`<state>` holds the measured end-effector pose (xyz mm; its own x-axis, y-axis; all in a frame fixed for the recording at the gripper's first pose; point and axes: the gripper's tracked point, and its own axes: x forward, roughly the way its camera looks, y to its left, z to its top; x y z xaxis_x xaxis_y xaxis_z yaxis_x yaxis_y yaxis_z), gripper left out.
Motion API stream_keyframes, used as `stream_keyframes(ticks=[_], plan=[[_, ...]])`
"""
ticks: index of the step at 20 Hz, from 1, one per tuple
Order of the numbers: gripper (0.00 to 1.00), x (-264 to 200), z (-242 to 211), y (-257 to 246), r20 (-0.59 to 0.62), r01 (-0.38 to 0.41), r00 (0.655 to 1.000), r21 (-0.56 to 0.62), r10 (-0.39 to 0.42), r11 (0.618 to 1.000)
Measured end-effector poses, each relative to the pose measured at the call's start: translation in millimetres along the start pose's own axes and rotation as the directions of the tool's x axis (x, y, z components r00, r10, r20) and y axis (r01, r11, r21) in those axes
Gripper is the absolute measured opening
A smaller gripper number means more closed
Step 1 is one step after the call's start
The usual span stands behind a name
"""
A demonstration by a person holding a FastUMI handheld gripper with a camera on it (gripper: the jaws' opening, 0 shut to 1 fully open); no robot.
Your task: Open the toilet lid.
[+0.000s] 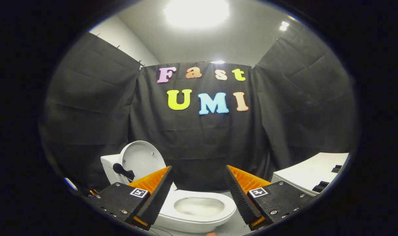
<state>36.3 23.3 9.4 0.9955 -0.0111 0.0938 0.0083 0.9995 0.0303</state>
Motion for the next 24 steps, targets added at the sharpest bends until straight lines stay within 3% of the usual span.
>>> stream_keyframes(ticks=[24], plan=[[0.95, -16, -1, -39, -0.011, 0.066, 0.998, -0.006, -0.066, 0.998]])
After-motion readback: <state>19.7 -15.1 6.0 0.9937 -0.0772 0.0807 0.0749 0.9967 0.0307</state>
